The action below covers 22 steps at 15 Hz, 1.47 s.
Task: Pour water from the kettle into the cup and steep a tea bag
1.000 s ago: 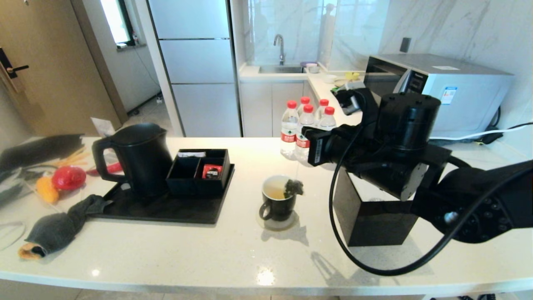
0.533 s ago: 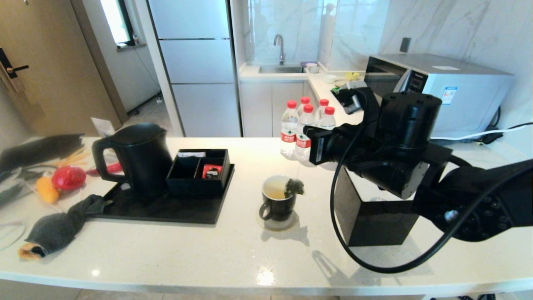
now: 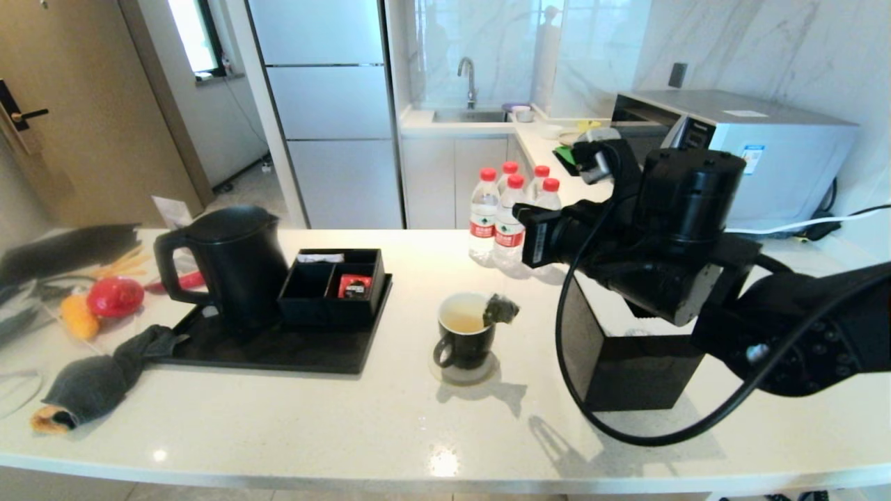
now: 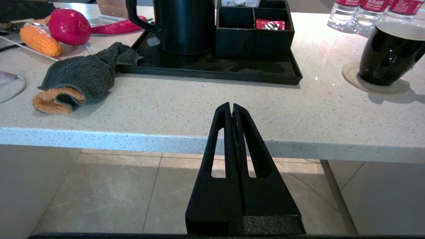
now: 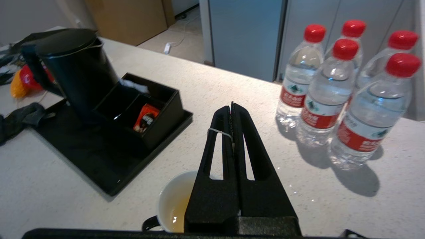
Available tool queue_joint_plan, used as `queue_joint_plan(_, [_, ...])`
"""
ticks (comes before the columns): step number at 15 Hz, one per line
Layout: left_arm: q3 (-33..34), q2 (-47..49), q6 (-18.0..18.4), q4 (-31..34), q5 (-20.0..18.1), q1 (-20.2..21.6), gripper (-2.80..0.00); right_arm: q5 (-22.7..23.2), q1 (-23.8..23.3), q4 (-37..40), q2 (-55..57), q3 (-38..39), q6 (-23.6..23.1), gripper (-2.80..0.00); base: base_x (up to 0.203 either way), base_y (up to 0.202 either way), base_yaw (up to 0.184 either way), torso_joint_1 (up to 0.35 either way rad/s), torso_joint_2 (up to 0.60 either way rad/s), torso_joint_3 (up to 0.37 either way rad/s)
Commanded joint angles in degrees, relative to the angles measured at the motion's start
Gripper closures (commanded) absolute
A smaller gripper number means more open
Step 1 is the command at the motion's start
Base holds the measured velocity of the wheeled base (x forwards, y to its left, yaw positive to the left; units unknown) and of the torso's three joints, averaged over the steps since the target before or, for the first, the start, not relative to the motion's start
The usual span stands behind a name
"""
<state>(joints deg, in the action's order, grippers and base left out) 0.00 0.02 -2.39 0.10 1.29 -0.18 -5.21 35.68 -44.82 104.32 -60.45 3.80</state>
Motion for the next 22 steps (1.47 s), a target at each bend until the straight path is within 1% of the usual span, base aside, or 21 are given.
queue_joint_plan(1, [0.0, 0.0, -0.1, 0.0, 0.0, 0.0, 0.0, -0.1, -1.5, -0.2, -1.2, -0.4, 0.0, 0.0, 0.0, 0.0, 0.0, 0.0, 0.0, 0.0])
queue_joint_plan(10, [0.0, 0.0, -0.1, 0.0, 0.0, 0.0, 0.0, 0.4, -10.5, 4.5, -10.9, -1.8, 0.2, 0.0, 0.0, 0.0, 0.0, 0.0, 0.0, 0.0])
queue_joint_plan(14, [0.0, 0.0, -0.1, 0.0, 0.0, 0.0, 0.0, 0.4, -11.5, 7.7, -15.6, -1.5, 0.3, 0.0, 0.0, 0.0, 0.0, 0.0, 0.0, 0.0])
queue_joint_plan(16, [0.0, 0.0, 0.0, 0.0, 0.0, 0.0, 0.0, 0.4, -12.4, 8.6, -18.2, 0.7, 0.4, 0.0, 0.0, 0.0, 0.0, 0.0, 0.0, 0.0])
queue_joint_plan(20, [0.0, 0.0, 0.0, 0.0, 0.0, 0.0, 0.0, 0.5, -14.1, 8.7, -23.7, 9.3, 1.5, 0.0, 0.0, 0.0, 0.0, 0.0, 0.0, 0.0])
queue_joint_plan(22, [0.0, 0.0, 0.0, 0.0, 0.0, 0.0, 0.0, 0.5, -14.5, 8.6, -25.7, 12.3, 1.7, 0.0, 0.0, 0.0, 0.0, 0.0, 0.0, 0.0])
